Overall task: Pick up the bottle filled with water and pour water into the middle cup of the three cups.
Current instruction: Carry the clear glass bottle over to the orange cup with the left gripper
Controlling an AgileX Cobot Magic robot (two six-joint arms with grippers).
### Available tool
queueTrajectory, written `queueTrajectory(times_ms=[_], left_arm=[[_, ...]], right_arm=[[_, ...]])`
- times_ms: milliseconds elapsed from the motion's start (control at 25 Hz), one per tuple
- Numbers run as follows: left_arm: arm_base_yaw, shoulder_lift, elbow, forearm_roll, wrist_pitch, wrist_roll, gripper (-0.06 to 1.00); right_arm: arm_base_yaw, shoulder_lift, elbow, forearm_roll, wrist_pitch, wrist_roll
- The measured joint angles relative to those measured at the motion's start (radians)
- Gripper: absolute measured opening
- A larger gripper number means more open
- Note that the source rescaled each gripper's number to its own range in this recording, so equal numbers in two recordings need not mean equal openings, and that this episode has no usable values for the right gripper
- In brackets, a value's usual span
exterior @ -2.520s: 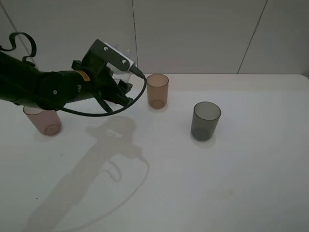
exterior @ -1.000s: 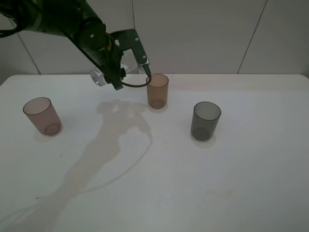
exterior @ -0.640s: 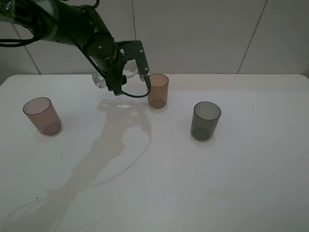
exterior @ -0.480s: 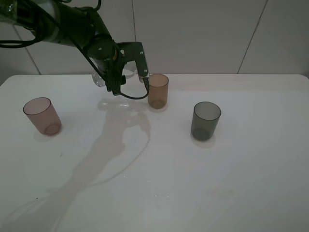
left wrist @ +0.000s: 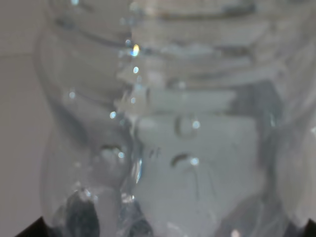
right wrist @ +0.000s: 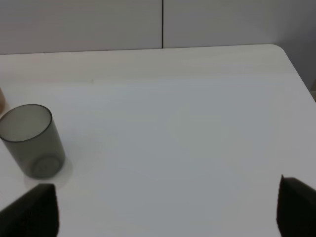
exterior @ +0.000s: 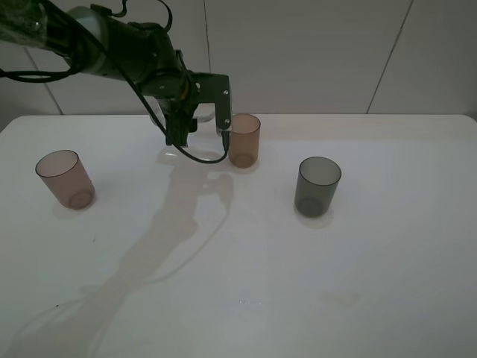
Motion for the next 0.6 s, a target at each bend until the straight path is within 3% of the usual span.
queueTrajectory(times_ms=[400,600], left_arm=[[-0.021,0.047,-0.068,0.041,0.031,0.001,0.02],[-0.025,0.048,-0.070,0.100,0.037,0.001,0.02]], right_arm=[[0.000,0.000,0.000,0.000,0.000,0.000],[0.000,0.000,0.000,0.000,0.000,0.000]])
